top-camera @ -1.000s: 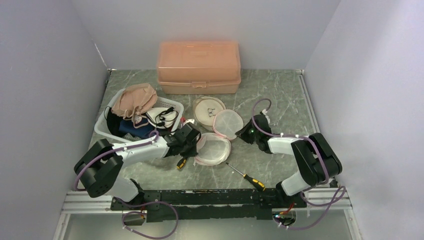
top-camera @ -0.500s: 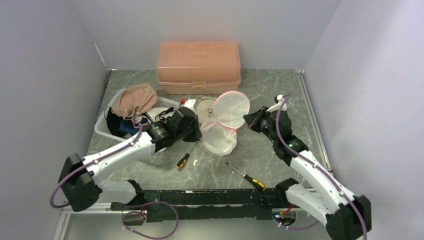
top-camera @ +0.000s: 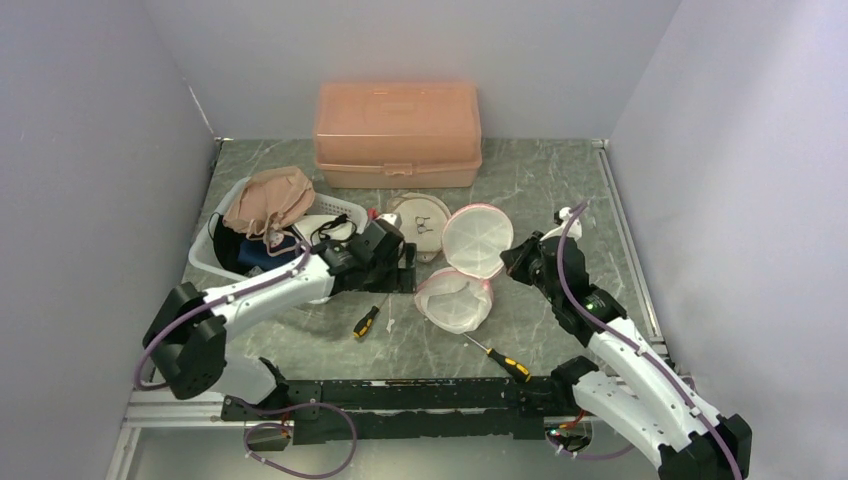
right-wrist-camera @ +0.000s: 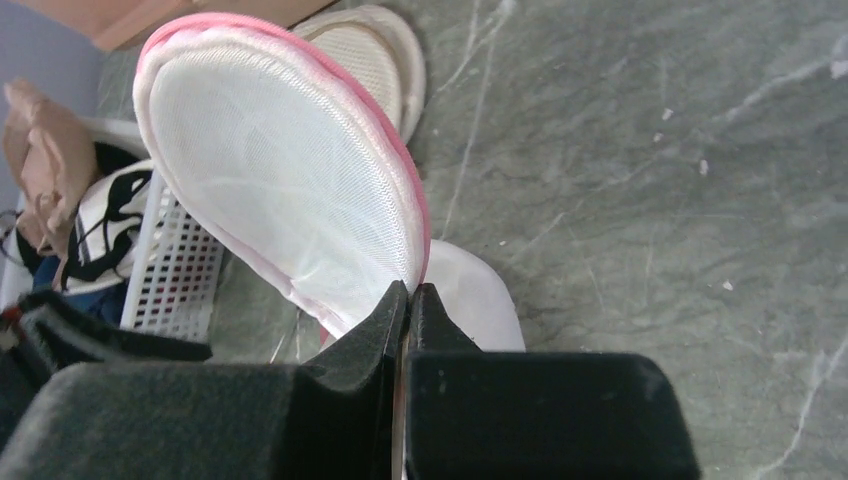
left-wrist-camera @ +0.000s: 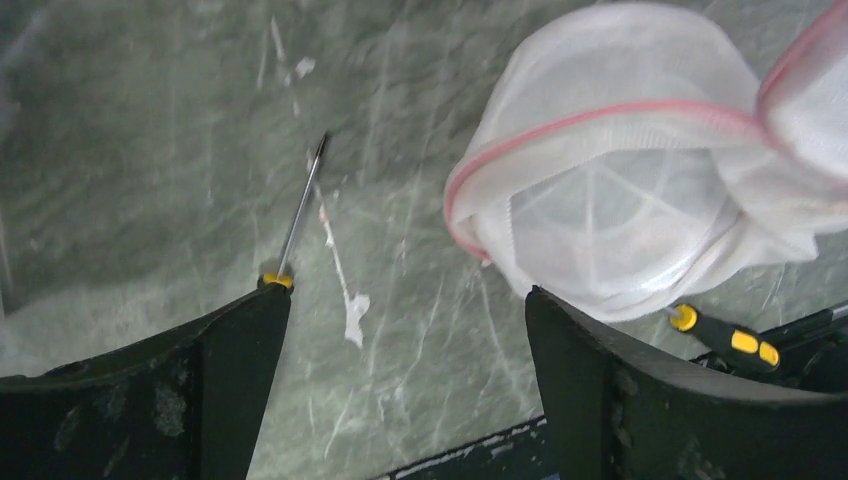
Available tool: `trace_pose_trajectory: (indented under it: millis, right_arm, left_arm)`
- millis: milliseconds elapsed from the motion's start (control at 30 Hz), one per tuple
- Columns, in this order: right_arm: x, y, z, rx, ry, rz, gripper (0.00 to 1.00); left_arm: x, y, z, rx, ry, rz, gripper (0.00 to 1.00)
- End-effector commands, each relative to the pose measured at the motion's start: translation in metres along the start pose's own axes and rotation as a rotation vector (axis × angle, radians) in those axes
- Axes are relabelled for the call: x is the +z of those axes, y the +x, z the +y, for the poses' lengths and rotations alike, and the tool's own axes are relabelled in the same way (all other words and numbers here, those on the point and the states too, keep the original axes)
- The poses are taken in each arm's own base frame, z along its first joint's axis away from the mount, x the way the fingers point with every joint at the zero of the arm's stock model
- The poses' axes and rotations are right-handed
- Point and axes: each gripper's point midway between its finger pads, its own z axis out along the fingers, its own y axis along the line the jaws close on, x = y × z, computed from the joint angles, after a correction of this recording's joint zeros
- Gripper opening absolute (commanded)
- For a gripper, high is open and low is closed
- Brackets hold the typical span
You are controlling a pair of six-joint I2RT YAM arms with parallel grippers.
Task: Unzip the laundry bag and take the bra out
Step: Adjust the laundry bag at the center of the board.
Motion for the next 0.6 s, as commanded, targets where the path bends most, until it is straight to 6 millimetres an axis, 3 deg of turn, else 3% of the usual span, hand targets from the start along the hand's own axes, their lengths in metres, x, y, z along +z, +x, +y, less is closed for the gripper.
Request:
trace_pose_trajectory:
  millis: [0,133,233,333,567]
  right_arm:
    - [-0.002,-0.012,-0.012,0.071,0.068,-0.081,0.00]
    - [0.002,-0.005,-0.027,0.120,0.111,-0.090,0.00]
    - [0.006,0.004,-0.033,0.153,0.116,-0.077,0.00]
    - [0.008,0.010,-0.034,0.163,0.107,-0.063,0.00]
    - [0.004,0.011,-0.035,0.150,0.100,-0.061,0.00]
  left_arm:
    - [-0.021,0.001,-0.002,-0.096,0.068,-0.059,0.93]
    - [-0.018,0.023,-0.026,-0.202,0.269,-0.014,0.89]
    - [-0.005,0.034,-0.042,-0.279,0.382,0.021,0.84]
    - [0.007,0.032,-0.048,-0.294,0.397,0.021,0.77]
    - [0.041,0.023,-0.050,-0.281,0.350,0.012,0.48]
